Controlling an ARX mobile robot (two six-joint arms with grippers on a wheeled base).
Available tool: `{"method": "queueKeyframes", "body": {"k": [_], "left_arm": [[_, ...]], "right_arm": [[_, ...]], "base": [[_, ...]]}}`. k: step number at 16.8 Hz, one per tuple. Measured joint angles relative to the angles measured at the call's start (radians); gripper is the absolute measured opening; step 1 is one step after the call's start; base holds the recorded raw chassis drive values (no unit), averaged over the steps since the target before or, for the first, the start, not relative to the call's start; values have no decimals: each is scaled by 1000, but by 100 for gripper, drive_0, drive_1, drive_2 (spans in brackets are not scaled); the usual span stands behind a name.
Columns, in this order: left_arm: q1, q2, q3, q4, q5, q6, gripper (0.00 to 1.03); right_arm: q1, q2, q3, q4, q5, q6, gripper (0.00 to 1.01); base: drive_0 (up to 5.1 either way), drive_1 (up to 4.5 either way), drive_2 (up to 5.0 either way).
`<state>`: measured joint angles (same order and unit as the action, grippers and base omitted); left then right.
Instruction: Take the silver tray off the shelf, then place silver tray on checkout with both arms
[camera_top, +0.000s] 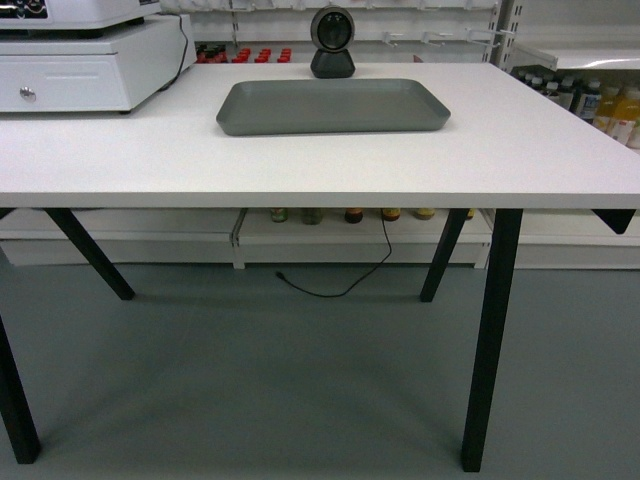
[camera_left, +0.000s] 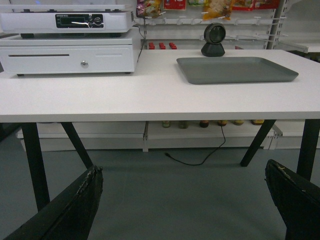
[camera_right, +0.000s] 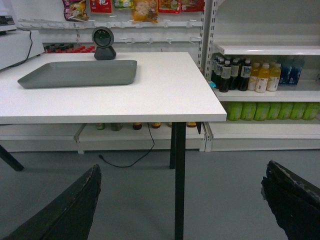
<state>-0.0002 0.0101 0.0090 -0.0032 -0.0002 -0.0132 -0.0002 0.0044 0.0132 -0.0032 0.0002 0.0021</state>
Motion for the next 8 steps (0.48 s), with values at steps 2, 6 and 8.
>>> {"method": "queueKeyframes", "body": {"k": [2, 6, 8], "left_arm": [[0, 0, 0, 0, 0, 0, 98], [0, 0, 0, 3, 0, 0, 98], [0, 0, 0, 2, 0, 0, 98]], "right_arm": [[0, 0, 0, 0, 0, 0, 98], [0, 0, 0, 0, 0, 0, 98], [0, 0, 0, 3, 0, 0, 98]], "base": [[0, 0, 0], [0, 0, 0], [0, 0, 0]]}}
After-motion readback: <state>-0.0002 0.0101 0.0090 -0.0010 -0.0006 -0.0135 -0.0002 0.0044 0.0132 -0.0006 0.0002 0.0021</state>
